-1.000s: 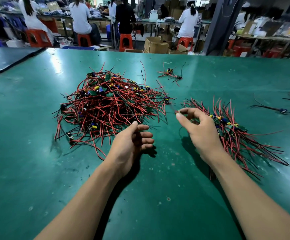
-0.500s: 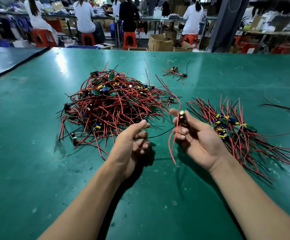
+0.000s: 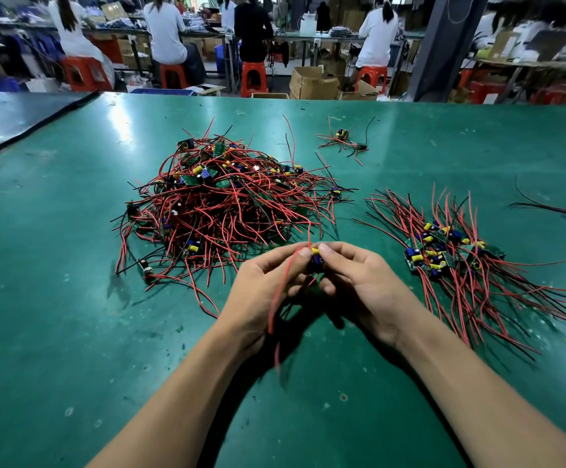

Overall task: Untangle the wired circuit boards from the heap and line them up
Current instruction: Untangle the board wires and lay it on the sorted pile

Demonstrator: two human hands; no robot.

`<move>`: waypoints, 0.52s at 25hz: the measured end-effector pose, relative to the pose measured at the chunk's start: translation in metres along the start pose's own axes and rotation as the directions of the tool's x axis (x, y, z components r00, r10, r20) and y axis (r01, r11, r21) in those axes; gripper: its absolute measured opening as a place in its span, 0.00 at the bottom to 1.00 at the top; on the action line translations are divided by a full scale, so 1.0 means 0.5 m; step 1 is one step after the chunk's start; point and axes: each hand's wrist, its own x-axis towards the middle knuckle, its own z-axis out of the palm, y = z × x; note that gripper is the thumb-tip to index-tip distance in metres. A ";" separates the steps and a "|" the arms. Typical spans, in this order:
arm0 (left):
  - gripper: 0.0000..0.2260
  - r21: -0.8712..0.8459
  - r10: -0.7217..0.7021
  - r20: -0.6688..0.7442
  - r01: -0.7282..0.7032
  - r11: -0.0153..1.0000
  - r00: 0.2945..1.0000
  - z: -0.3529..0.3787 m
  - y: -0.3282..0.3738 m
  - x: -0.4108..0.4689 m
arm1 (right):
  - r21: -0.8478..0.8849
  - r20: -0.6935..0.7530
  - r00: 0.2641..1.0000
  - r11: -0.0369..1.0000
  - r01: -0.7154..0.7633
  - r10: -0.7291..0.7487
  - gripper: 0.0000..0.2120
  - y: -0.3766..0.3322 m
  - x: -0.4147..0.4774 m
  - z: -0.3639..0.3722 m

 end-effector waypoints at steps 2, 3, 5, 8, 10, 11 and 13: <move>0.08 0.000 -0.006 -0.013 0.006 1.000 1.000 -0.005 0.001 -0.001 | -0.061 0.003 0.999 0.998 0.036 -0.036 0.10 -0.001 -0.002 -0.005; 0.09 -0.016 -0.016 -0.014 0.016 1.000 1.000 -0.007 0.003 -0.001 | -0.107 0.014 0.999 0.993 0.049 -0.048 0.11 -0.003 -0.004 -0.008; 0.08 -0.048 -0.028 -0.030 0.027 0.998 0.999 -0.006 0.006 -0.002 | -0.244 0.046 0.996 0.967 0.080 -0.071 0.13 -0.004 -0.008 -0.012; 0.06 -0.107 -0.030 -0.058 0.024 0.994 0.998 -0.001 0.011 -0.003 | -0.318 0.083 0.992 0.940 0.120 -0.098 0.11 -0.005 -0.011 -0.013; 0.07 -0.156 -0.053 -0.059 0.043 0.987 0.997 -0.002 0.016 -0.003 | -0.297 0.120 0.990 0.949 0.110 -0.077 0.10 -0.005 -0.013 -0.011; 0.07 -0.189 -0.088 -0.059 0.075 0.979 0.994 -0.003 0.018 -0.004 | -0.296 0.146 0.988 0.950 0.097 -0.055 0.10 -0.005 -0.013 -0.010; 0.07 -0.247 -0.156 -0.063 0.136 0.959 0.986 -0.007 0.021 -0.007 | -0.312 0.192 0.981 0.947 0.075 -0.014 0.08 -0.003 -0.015 -0.010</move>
